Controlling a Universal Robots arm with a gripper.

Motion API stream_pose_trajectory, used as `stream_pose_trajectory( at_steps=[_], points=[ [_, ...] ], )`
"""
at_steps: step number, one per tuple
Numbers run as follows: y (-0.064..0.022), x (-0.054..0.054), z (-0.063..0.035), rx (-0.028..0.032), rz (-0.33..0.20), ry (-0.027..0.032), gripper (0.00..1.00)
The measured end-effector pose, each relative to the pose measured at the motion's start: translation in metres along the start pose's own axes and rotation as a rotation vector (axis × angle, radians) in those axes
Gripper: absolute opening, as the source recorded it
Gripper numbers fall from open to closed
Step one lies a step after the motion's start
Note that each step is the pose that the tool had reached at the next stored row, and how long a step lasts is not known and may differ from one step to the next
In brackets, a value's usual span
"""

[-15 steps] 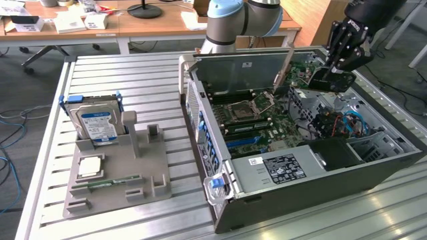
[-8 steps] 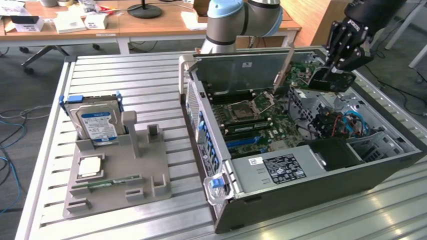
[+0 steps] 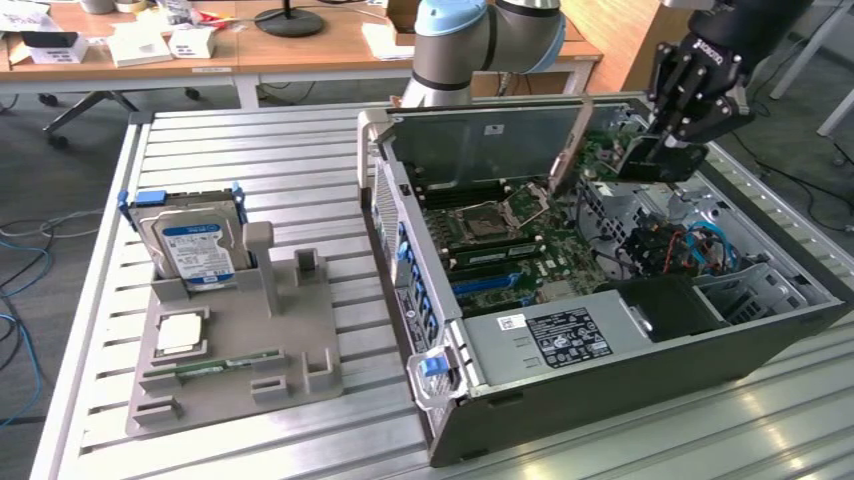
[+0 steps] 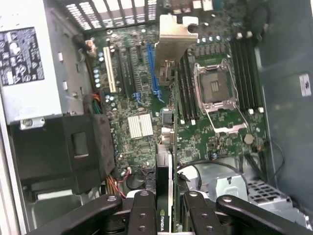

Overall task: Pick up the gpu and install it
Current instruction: 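Insert the gpu into the slot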

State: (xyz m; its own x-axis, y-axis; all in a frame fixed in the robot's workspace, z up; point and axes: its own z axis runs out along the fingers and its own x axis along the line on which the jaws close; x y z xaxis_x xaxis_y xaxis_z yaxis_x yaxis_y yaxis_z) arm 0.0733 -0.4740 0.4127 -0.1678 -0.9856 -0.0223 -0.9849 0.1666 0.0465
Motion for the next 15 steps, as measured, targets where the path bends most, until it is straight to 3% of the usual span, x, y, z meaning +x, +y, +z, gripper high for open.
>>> stream_pose_trajectory(
  at_steps=[7,15],
  points=[
    [0.0000,0.0000,0.0005,-0.0024,-0.113,0.0053,0.27],
    [0.0016,-0.0003,0.0013,0.0021,-0.118,0.0050,0.27]
  ],
)
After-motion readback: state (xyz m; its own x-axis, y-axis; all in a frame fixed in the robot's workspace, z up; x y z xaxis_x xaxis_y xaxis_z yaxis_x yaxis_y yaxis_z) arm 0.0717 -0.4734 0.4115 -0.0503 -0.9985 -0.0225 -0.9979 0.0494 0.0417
